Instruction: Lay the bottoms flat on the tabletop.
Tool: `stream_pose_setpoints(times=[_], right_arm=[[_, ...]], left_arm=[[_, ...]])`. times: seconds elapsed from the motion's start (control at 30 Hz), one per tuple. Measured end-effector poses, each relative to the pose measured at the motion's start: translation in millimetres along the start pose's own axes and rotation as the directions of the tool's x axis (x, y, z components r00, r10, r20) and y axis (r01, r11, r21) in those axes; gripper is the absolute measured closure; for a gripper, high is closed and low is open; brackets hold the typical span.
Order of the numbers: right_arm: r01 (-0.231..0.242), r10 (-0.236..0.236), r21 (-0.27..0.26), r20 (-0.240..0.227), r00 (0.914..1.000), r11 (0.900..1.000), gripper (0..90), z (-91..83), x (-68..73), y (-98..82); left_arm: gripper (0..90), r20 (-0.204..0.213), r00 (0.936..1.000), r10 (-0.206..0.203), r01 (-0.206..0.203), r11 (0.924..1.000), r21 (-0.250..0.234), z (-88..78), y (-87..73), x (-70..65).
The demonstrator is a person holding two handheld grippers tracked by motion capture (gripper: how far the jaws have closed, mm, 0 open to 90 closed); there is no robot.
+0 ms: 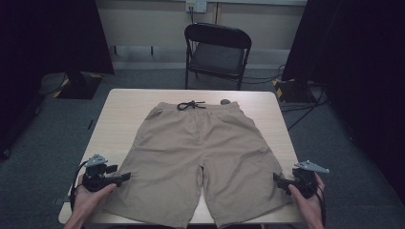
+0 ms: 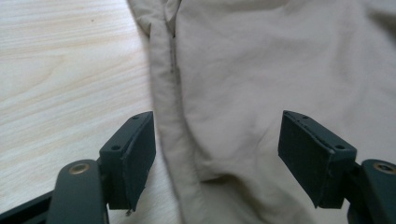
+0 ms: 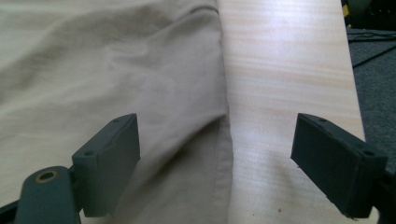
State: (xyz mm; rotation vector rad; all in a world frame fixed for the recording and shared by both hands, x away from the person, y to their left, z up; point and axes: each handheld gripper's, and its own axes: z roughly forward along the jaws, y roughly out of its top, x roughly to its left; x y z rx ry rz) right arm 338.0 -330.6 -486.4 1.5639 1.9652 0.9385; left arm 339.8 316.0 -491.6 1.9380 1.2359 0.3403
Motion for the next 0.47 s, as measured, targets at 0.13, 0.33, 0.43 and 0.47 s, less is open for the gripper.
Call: stream_pose_setpoints(times=[0.13, 0.33, 0.43, 0.47], right_arm=[[0.046, -0.046, 0.029, 0.021, 0.9987, 0.999, 14.5, 4.1, 3.3, -5.7], [0.072, -0.073, 0.017, 0.016, 0.9972, 0.997, 13.2, 8.3, 6.5, -10.4], [0.076, -0.076, 0.016, 0.012, 0.9970, 0.997, 13.1, 8.5, 5.6, -10.2], [0.076, -0.076, 0.016, 0.012, 0.9970, 0.997, 13.1, 8.5, 5.6, -10.2]], left_arm=[[27.6, -0.030, 0.9971, 0.070, -0.070, 0.9974, 0.017, 3.5, -4.4, -3.2], [23.8, -0.069, 0.9916, 0.109, -0.110, 0.9939, -0.006, 6.5, -7.3, -2.0], [23.8, -0.086, 0.9875, 0.132, -0.132, 0.9912, 0.004, 7.5, -7.3, -4.6], [23.8, -0.098, 0.9843, 0.146, -0.146, 0.9892, 0.011, 8.4, -7.3, -6.7]])
